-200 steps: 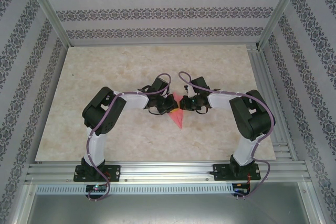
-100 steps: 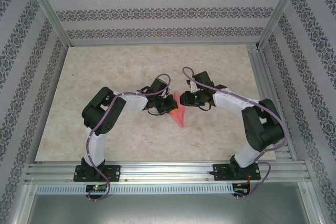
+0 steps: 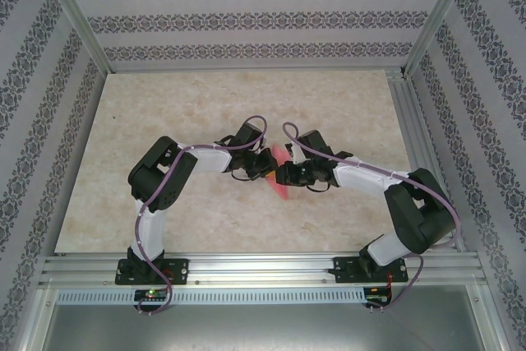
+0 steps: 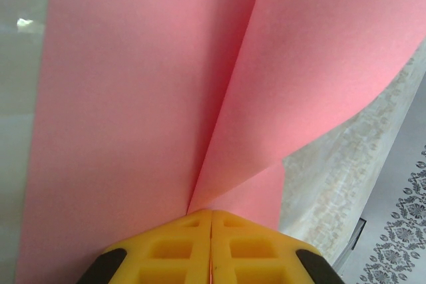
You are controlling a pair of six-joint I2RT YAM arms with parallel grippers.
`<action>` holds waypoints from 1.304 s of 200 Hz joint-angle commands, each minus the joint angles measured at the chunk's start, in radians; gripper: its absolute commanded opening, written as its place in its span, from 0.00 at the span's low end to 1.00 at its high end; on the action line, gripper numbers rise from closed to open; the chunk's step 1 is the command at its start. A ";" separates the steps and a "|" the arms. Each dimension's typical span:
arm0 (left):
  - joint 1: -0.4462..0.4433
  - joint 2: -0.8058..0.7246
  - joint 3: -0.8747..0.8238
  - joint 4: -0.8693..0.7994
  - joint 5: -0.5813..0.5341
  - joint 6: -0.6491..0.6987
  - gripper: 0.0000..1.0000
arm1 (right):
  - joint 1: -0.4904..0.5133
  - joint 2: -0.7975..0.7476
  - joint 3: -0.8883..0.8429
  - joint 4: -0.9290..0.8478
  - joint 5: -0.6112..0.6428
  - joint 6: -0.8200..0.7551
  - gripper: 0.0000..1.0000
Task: Fold a paper plane with a square sheet of paper (fold left side to right side)
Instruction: Fourth fold the wing at the center of the table.
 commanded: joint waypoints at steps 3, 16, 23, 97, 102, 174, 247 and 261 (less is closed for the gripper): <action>-0.002 0.042 -0.023 -0.111 -0.080 0.038 0.10 | 0.004 0.025 -0.010 0.044 -0.023 0.023 0.24; -0.002 0.042 -0.021 -0.114 -0.083 0.039 0.10 | 0.012 0.026 -0.010 0.044 -0.030 0.025 0.24; -0.002 0.042 -0.021 -0.114 -0.084 0.040 0.10 | 0.016 0.028 -0.010 0.045 -0.035 0.025 0.24; -0.002 0.047 -0.018 -0.126 -0.089 0.047 0.10 | 0.038 0.072 -0.011 -0.006 0.011 0.010 0.24; -0.003 0.046 -0.018 -0.128 -0.090 0.047 0.10 | 0.038 0.075 -0.009 -0.012 0.017 0.009 0.24; -0.003 0.045 -0.011 -0.137 -0.092 0.053 0.10 | 0.035 0.087 -0.017 -0.047 0.040 -0.011 0.24; -0.002 0.047 -0.010 -0.143 -0.096 0.055 0.10 | 0.030 0.113 -0.034 -0.039 0.038 -0.019 0.24; -0.002 0.049 -0.008 -0.143 -0.098 0.056 0.10 | 0.031 0.117 -0.039 -0.040 0.039 -0.020 0.24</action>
